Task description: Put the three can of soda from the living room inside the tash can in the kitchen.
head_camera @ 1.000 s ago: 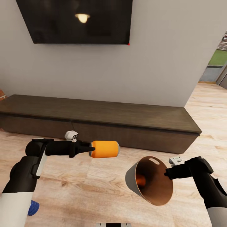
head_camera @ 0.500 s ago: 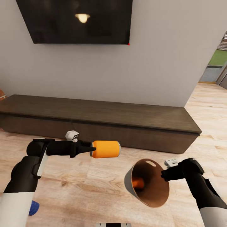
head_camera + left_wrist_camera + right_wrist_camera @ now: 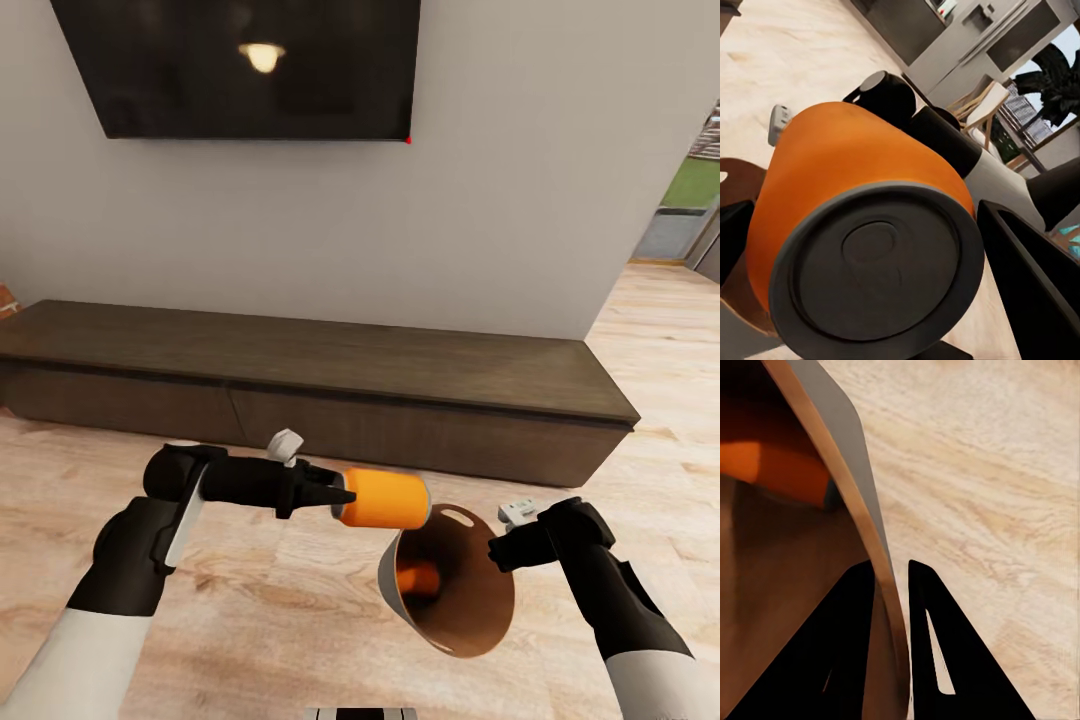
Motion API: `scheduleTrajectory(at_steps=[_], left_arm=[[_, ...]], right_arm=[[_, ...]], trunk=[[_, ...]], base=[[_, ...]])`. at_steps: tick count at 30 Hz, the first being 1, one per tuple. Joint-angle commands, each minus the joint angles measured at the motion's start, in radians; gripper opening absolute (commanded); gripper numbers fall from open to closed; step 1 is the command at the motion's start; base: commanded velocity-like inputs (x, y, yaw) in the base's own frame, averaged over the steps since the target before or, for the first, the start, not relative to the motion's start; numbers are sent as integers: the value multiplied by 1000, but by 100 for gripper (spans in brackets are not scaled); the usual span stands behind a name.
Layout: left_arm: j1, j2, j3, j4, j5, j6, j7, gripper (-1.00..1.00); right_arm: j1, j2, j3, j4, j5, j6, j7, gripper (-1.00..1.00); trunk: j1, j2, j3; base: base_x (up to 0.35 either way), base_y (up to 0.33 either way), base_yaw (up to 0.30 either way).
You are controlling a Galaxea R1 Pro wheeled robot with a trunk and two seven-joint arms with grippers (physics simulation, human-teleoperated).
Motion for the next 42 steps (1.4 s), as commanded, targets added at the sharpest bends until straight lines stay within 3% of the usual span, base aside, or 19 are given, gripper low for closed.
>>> scheduleTrajectory(at_steps=[1,6,14,17,19,24,26,27,31,42], left_arm=[[0,-1,-1,0,0,0,1,-100],[0,-3,-4,0,0,0,4,-100],[0,-3,-5,4,0,-2,18,-100],[0,-3,-5,4,-1,-5,25,-100],[0,-3,-6,5,-1,-5,30,-100],[0,-3,-7,6,-2,-10,63,-100],[0,-3,-11,6,-2,-11,78,-100],[0,-2,-32,7,-2,-12,106,-100],[0,-2,-72,11,-4,-18,154,-100],[2,12,-92,12,-14,-19,178,-100]], right_arm=[[-3,3,4,0,-16,9,3,-100],[-20,35,24,-3,-14,9,1,-100],[-26,57,59,-9,-14,9,-1,-100],[-32,77,70,-11,-5,9,-1,-100],[-36,88,74,-12,15,9,-1,-100],[-41,169,81,-15,132,9,0,-100],[-42,181,82,-15,146,9,0,-100],[-42,190,82,-15,154,9,0,-100],[-42,199,82,-15,160,9,0,-100],[-42,202,82,-15,163,9,0,-100]], trunk=[[0,0,0],[0,0,0],[0,0,0],[0,0,0],[0,0,0],[0,0,0],[0,0,0],[0,0,0],[0,0,0],[0,0,0]], base=[[0,0,0],[0,0,0],[0,0,0],[0,0,0],[0,0,0],[0,0,0],[0,0,0],[0,0,0],[0,0,0],[0,0,0]])
